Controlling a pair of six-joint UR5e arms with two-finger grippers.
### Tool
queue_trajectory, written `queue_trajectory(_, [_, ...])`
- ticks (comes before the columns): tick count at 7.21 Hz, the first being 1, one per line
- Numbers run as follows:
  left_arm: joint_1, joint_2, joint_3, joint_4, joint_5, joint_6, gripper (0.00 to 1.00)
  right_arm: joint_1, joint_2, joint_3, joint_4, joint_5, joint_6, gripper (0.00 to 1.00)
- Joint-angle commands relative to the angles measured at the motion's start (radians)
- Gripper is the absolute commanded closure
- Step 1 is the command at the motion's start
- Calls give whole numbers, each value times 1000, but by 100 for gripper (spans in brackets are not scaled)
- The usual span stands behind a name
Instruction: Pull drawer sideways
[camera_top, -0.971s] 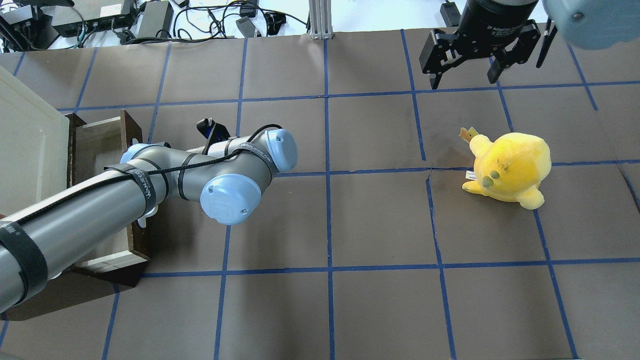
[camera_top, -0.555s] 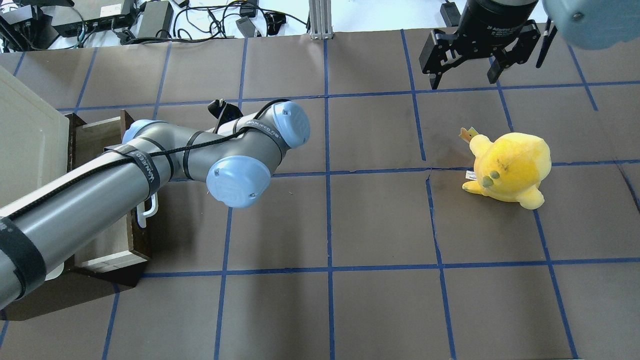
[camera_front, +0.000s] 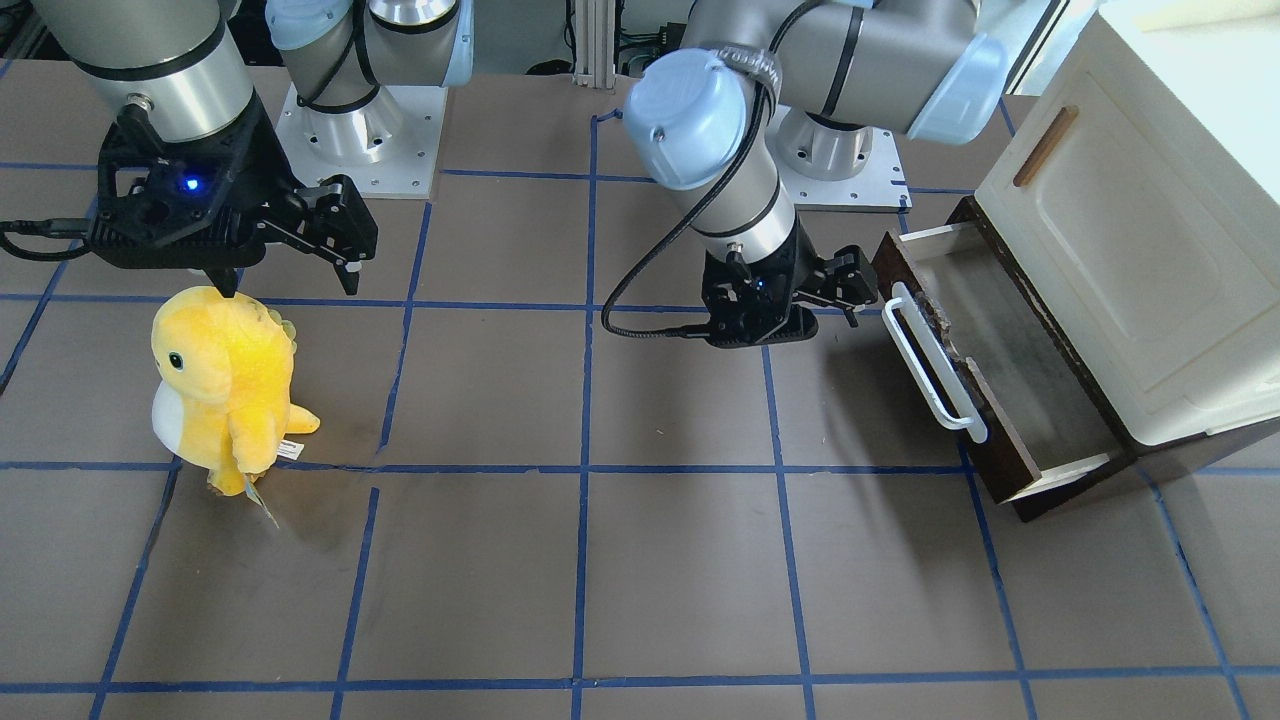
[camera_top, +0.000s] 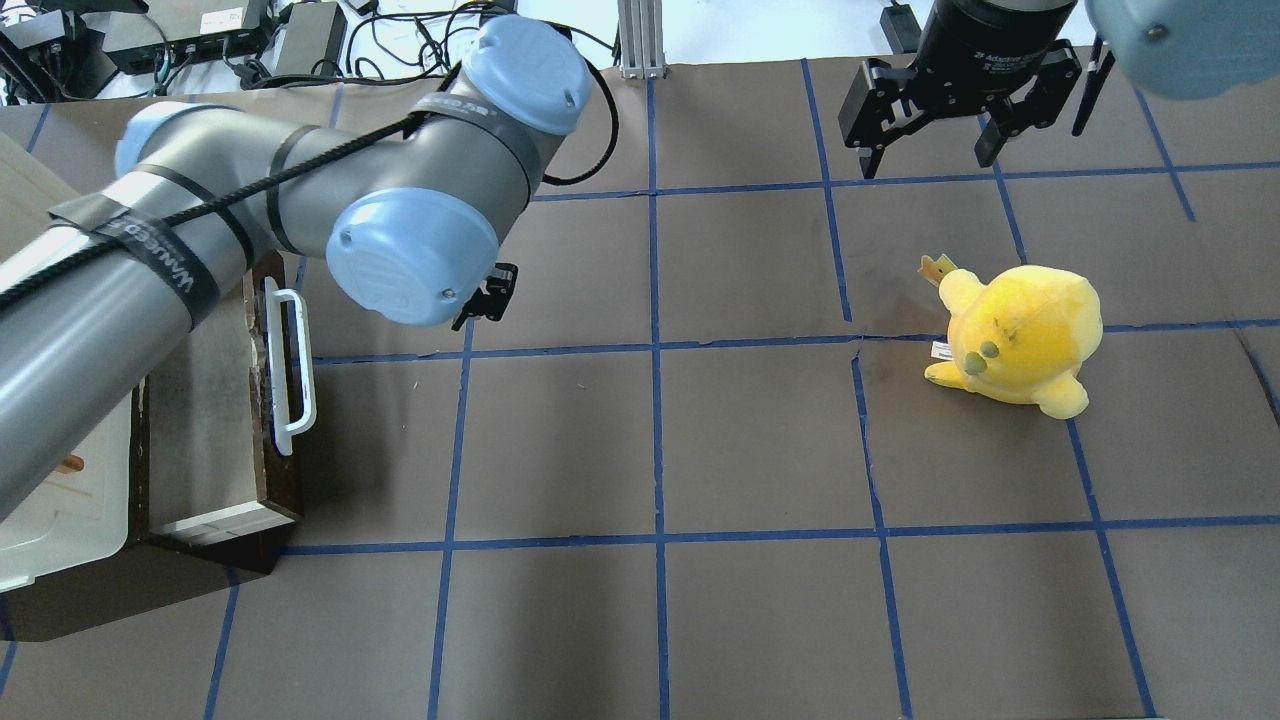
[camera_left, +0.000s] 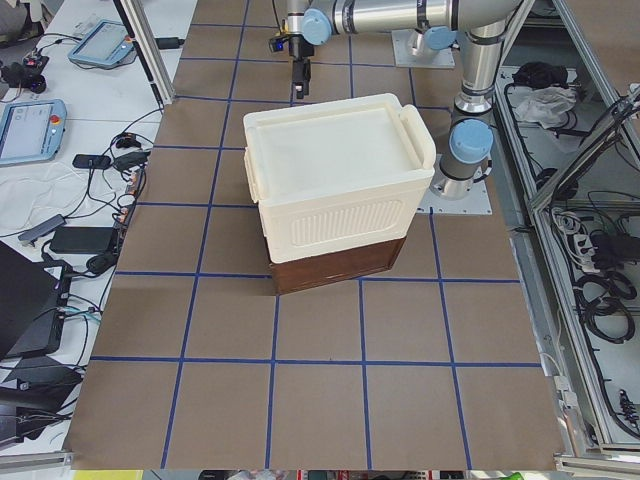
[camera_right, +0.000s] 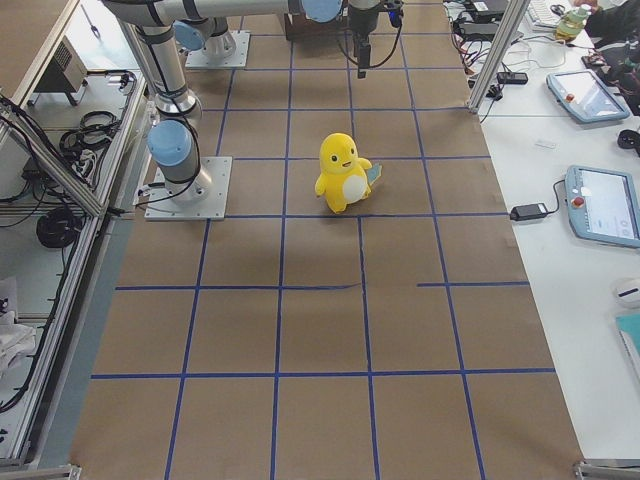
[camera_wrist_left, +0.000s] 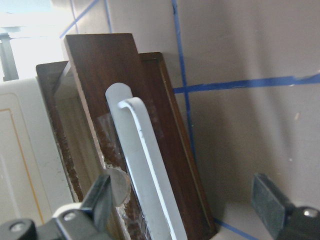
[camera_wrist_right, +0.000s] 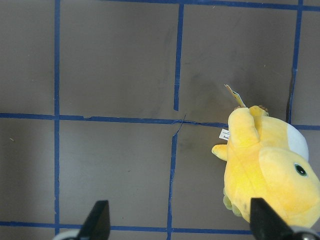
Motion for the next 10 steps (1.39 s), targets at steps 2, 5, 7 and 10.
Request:
queue_trajectory(2, [146,170,19,-7,-382,59,0,0,0,0,0,0,0,0])
queue_trajectory(5, [257,235,19,1,-391,130,0,0,0,0,0,0,0,0])
queue_trajectory(7, [254,236,19,0,-385,133,0,0,0,0,0,0,0,0])
queue_trajectory(10, [253,243,17,0,-351,133,0,0,0,0,0,0,-2,0])
